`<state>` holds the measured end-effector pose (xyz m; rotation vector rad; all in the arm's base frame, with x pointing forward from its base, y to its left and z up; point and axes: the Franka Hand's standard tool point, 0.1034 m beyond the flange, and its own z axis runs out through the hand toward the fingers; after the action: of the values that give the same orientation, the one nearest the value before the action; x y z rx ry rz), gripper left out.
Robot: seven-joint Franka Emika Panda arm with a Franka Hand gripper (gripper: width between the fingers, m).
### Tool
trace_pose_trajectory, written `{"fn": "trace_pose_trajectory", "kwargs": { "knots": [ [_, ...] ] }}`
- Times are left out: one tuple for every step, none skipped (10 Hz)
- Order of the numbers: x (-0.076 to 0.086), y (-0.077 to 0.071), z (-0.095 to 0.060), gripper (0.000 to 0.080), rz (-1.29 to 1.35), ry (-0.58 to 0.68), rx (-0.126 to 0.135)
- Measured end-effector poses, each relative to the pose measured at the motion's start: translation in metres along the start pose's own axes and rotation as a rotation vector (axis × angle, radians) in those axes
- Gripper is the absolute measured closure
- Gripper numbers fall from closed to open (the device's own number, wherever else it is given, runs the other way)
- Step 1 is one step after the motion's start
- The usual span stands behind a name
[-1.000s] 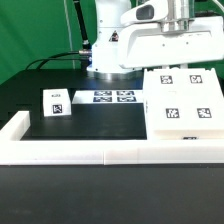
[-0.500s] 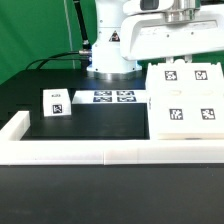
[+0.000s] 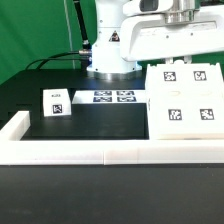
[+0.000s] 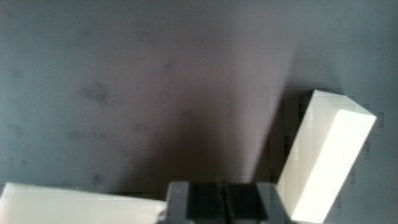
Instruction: Assemble cabinet
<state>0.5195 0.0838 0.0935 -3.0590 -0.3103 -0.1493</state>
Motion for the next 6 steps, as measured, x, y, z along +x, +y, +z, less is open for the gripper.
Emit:
{"fn": "trace_pose_trajectory", "kwargs": {
  "knots": [
    [0.006,0.000,-0.008,0.0796,0.000,-0.007,0.004],
    [0.010,0.000,-0.013,0.0796,0.001,-0.018,0.008],
    [0.014,0.000,-0.017,0.0796,0.002,-0.029,0.012],
    [0.017,0.001,-0.021,0.0796,0.002,-0.031,0.013],
    [0.019,0.001,-0.022,0.0796,0.002,-0.035,0.015],
    [0.017,0.000,-0.021,0.0796,0.002,-0.039,0.015]
  ]
}}
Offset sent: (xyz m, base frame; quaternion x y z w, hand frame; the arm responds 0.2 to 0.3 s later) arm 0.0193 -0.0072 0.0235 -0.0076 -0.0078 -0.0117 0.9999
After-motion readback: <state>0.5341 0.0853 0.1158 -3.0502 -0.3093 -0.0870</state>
